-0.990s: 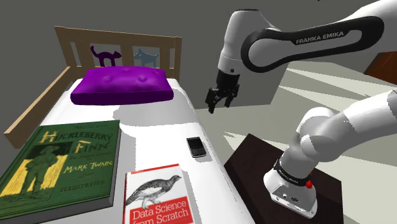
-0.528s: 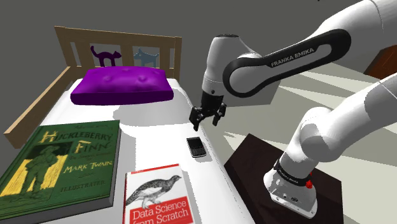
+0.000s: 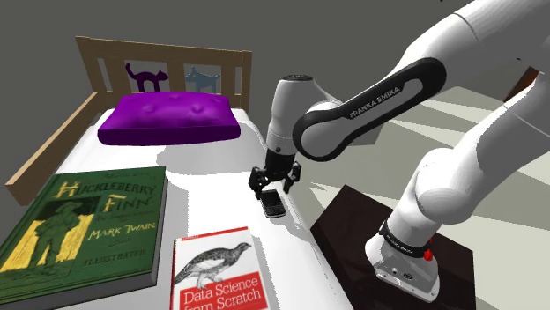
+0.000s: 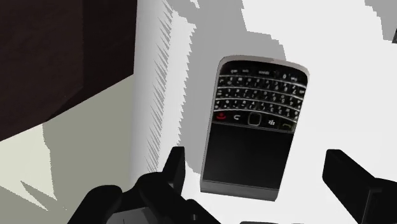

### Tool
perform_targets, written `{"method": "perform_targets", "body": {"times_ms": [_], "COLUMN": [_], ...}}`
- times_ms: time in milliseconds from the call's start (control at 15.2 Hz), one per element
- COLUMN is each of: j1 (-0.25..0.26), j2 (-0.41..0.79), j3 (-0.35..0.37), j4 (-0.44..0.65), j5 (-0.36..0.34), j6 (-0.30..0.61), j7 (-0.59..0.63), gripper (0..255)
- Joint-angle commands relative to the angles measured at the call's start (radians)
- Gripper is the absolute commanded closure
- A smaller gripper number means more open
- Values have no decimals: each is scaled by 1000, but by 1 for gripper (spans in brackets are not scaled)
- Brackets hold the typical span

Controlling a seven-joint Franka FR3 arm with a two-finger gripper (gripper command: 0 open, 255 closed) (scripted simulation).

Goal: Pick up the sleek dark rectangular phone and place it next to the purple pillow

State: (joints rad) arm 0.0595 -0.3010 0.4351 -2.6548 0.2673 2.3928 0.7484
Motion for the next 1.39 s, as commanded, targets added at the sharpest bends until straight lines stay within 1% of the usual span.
{"method": "perform_targets", "body": {"times_ms": [0,132,660,726,1320], "j1": [-1,-5,-4,-4,-4], "j2": [25,60,60,60,60], "j3": [8,16,16,16,16], "j4": [-11,-21,-21,-21,-21], "j5": [-2,-8,-8,-8,-8], "j6": [36,81,81,81,81], "j7": [5,11,11,11,11], "gripper": [0,0,0,255,255]}}
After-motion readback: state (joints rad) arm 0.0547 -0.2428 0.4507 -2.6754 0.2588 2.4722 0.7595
